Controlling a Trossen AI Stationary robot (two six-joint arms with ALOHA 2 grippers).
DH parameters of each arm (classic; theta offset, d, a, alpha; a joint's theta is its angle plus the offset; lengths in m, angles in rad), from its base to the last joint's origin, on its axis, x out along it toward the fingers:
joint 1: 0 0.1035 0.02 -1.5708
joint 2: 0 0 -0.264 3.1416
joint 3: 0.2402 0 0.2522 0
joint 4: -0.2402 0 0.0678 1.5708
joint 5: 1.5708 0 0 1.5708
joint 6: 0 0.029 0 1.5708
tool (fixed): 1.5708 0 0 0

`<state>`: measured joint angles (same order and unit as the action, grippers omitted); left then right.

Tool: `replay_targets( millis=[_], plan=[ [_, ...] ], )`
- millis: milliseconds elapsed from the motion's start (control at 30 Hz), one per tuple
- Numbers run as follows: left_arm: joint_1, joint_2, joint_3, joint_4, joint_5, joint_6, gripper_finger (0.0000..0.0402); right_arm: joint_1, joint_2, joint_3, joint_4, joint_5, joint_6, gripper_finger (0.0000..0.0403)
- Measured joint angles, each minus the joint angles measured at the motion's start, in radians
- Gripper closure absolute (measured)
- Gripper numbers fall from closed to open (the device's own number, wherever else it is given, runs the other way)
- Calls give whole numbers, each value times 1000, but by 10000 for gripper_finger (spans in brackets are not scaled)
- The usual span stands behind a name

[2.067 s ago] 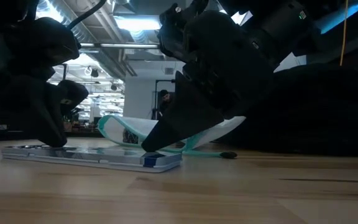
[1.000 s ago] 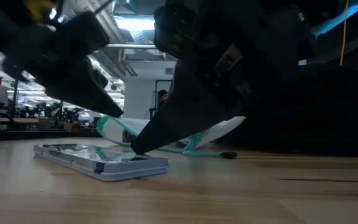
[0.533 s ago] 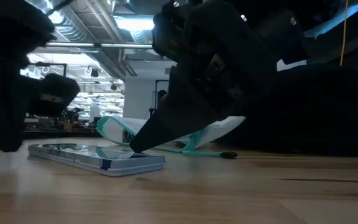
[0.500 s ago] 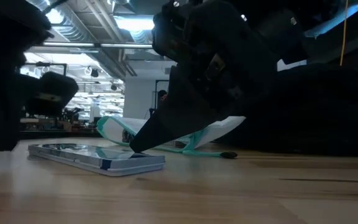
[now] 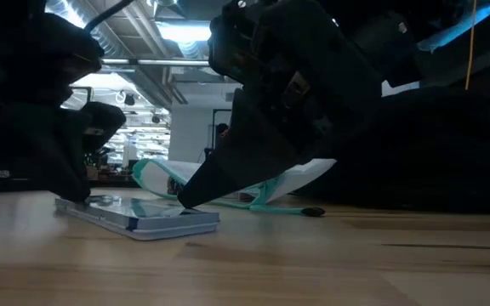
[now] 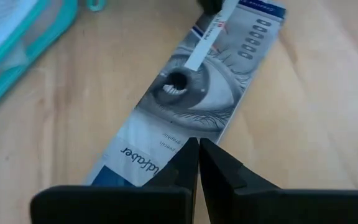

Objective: Unpack backpack
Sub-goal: Remove the gray pencil box from the transparent zipper bag

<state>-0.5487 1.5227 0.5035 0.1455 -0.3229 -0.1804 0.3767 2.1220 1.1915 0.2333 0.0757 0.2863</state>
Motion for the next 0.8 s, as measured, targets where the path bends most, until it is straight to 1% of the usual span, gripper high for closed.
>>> replay_targets(
  millis=[167, 333, 500, 600, 700, 800],
  plan=[
    [25, 3, -3, 31, -73, 4, 401, 0, 0, 0, -1, -1, 0, 402],
    [71, 5, -5, 109, -74, 0, 401, 0, 0, 1, 0, -34, 1, 402],
    [118, 5, -5, 133, -75, -4, 401, 2, -1, 1, 1, -48, 8, 402],
    [146, 5, -5, 133, -79, -54, 401, 2, -1, 1, 2, -69, 5, 402],
    [144, 5, -5, 133, -74, -131, 402, 2, -1, 1, 2, -69, 5, 402],
    [106, 5, -4, 133, -12, -220, 402, 2, -1, 1, 2, -69, 5, 402]
  ],
)
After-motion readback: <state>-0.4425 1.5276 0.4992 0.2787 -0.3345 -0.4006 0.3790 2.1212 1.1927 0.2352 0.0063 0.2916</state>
